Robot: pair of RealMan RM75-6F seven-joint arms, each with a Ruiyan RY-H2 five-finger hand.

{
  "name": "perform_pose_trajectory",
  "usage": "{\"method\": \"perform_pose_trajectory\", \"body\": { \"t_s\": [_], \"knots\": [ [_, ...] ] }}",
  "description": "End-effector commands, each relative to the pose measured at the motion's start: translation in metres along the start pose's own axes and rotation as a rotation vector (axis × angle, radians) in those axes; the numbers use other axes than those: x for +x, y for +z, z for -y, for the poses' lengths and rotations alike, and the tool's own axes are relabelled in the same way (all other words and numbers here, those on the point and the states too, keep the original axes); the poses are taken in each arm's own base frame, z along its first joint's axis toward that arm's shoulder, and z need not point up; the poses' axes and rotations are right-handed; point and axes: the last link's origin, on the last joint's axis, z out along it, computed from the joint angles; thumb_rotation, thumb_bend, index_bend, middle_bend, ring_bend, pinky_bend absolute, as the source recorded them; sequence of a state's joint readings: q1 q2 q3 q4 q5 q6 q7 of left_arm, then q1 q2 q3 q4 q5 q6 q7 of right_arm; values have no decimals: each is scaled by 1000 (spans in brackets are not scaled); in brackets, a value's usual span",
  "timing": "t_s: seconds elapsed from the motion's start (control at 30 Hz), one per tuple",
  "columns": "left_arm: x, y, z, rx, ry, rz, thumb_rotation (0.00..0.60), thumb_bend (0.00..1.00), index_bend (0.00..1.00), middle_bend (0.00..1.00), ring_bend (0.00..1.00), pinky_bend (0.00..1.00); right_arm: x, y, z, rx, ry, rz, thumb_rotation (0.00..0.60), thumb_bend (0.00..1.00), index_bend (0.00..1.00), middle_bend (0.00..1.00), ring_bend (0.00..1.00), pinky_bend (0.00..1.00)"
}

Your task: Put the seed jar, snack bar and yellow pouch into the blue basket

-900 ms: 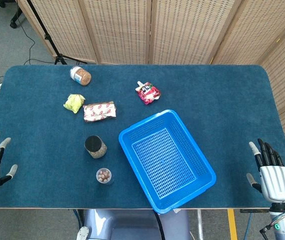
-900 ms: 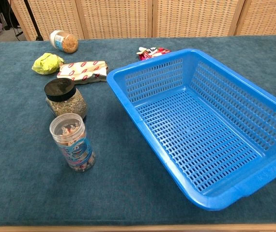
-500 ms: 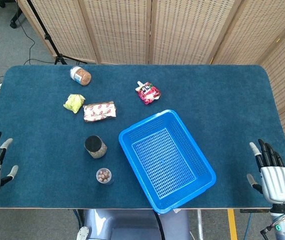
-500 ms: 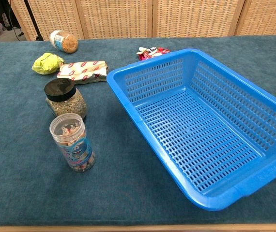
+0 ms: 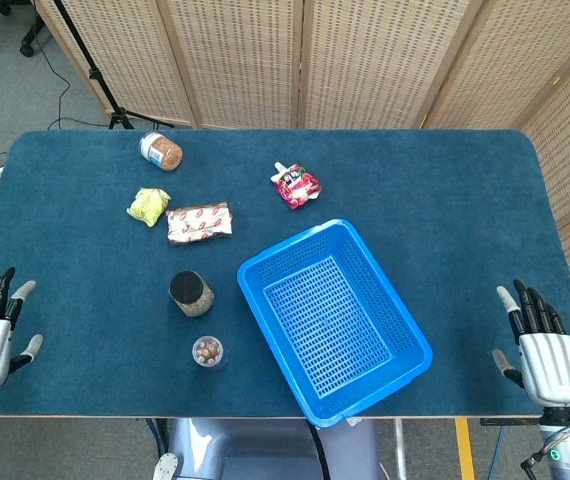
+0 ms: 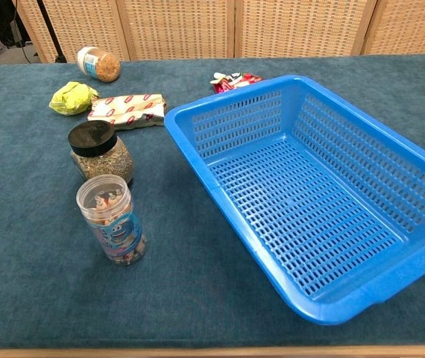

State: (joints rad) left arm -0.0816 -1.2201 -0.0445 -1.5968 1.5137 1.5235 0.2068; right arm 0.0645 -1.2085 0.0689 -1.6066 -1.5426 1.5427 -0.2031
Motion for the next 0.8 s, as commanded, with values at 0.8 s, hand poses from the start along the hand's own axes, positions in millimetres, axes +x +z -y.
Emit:
{"method": "perform_pose_trajectory", "body": {
  "t_s": [0.8],
  "knots": [
    [23,90,-49,-218,46,194,600,250,192,0,42,120,0,-1,4,11,29,18,600,260,65,0,0,167]
  ]
}}
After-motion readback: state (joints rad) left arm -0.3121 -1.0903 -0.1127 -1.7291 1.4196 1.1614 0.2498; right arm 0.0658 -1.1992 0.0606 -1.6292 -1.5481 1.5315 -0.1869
